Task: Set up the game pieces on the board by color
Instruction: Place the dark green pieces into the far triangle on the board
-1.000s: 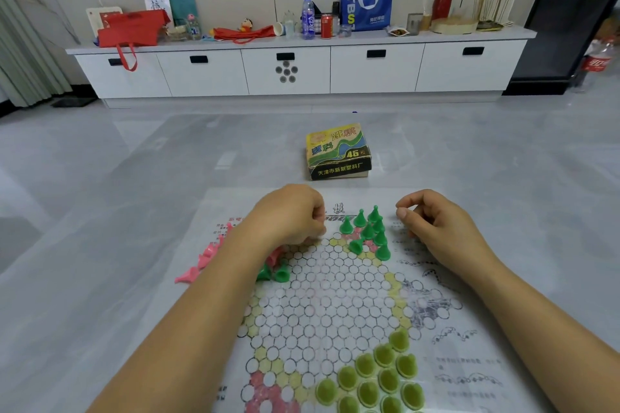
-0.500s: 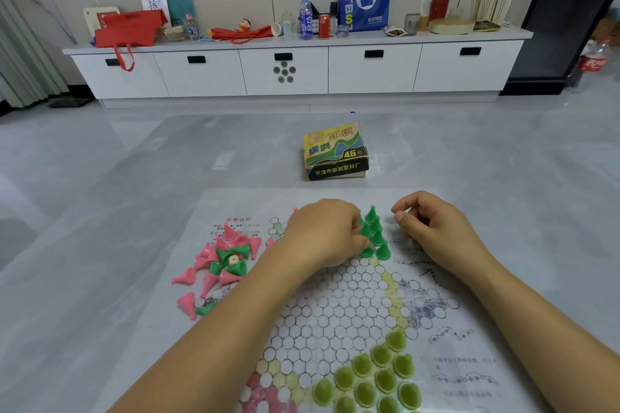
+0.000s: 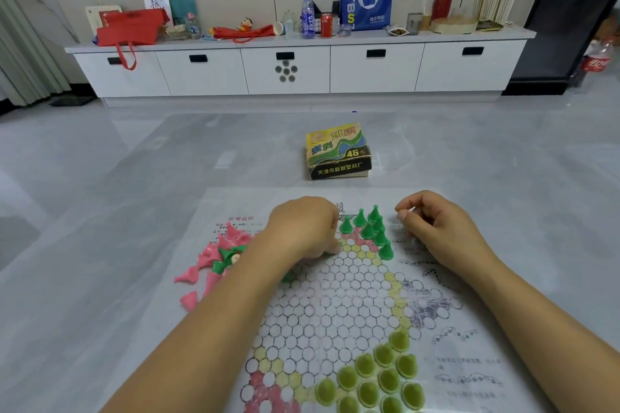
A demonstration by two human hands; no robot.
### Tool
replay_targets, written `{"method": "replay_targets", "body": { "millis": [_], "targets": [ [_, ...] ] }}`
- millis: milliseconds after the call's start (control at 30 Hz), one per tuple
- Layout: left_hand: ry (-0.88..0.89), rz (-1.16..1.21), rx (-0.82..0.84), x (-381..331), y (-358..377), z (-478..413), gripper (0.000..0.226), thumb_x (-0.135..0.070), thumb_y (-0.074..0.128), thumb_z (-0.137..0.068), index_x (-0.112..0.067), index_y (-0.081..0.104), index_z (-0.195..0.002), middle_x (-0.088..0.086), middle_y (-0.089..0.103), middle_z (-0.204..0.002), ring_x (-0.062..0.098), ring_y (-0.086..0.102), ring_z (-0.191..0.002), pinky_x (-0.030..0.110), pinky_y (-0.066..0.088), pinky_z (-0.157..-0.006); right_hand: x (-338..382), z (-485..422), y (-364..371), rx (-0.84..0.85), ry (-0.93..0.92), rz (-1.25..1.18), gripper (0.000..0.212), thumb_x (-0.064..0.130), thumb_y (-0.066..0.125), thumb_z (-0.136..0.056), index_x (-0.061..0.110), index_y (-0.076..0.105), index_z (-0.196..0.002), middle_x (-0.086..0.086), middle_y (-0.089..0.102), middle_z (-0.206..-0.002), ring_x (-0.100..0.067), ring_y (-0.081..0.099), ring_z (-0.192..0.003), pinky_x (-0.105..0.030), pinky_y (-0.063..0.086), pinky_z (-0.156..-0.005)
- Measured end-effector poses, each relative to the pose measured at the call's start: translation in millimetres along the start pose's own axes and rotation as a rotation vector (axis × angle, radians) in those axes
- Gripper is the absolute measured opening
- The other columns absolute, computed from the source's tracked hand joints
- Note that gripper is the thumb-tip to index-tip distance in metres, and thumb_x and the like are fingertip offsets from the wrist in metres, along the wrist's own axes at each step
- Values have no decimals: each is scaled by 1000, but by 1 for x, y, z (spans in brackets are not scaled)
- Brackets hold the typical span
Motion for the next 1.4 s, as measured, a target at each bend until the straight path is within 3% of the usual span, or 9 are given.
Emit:
{"method": "replay_targets", "body": {
  "millis": [100, 200, 367, 500, 633, 800, 1000, 1400],
  "targets": [
    [30, 127, -53, 12, -17, 1, 11, -28, 61, -84, -18, 64, -85, -4, 60, -86, 14, 54, -80, 26, 41, -69, -1, 1, 0, 0, 14, -6, 12, 18, 55, -88, 28, 57, -81, 3, 57, -63, -15, 55, -57, -24, 41, -56],
    [40, 417, -151, 21, -30, 2, 8, -20, 60, -85, -16, 66, -88, -10, 56, -75, 7, 54, -71, 22, 44, -67, -1, 1, 2, 36, 39, -13, 13, 14, 54, -87, 23, 58, -80, 3, 60, -65, -16, 56, -58, -28, 45, -60],
    [53, 480, -142, 20, -20, -4, 7, -14, 58, -86, -18, 63, -88, -11, 61, -76, -3, 58, -61, 9, 46, -55, 4, 5, 16, 331, 88, 74, 12, 9, 57, -84, 19, 62, -79, 8, 62, -73, -1, 54, -61, -13, 45, -60],
    [51, 464, -129, 18, -18, -5, 7, -13, 59, -85, -17, 65, -87, -2, 65, -85, 10, 62, -72, 26, 51, -70, 6, 10, 24, 455, 110, 128, 6, 10, 67, -78, 15, 64, -81, 9, 61, -69, 5, 53, -53, -9, 44, -57],
    [49, 432, -126, 17, -17, -4, 7, -11, 63, -83, -15, 66, -88, -5, 61, -78, 10, 57, -68, 19, 47, -62, 7, 10, 24, 432, 104, 163, 10, 13, 73, -74, 13, 65, -80, 7, 61, -69, -1, 54, -59, -17, 48, -64],
    [38, 396, -126, 18, -20, -2, 8, -10, 69, -78, -16, 66, -83, -8, 58, -73, 11, 58, -72, 24, 49, -68, 8, 11, 27, 446, 111, 133, 12, 14, 75, -72, 12, 66, -79, 4, 63, -71, -8, 55, -64, -22, 49, -68],
    [58, 394, -117, 8, -17, -2, 9, -7, 69, -77, -11, 65, -85, 1, 61, -84, 22, 63, -85, 35, 54, -79, 9, 12, 29, 432, 119, 103, 16, 25, 77, -68, 15, 66, -73, 5, 61, -64, -7, 51, -59, -21, 44, -62],
    [57, 358, -112, 8, -14, -3, 14, -8, 69, -76, -11, 64, -89, 2, 62, -90, 23, 63, -89, 38, 53, -83, 9, 12, 30, 420, 106, 165, 18, 29, 76, -69, 17, 63, -72, 4, 60, -66, -9, 51, -61, -26, 43, -62]
  ]
}}
Point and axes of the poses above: each hand's wrist, its own z-axis away from the middle knuckle, its own y-axis out of the palm, x = y × z, the point moved 10 cm from there along -z, towards the middle knuckle
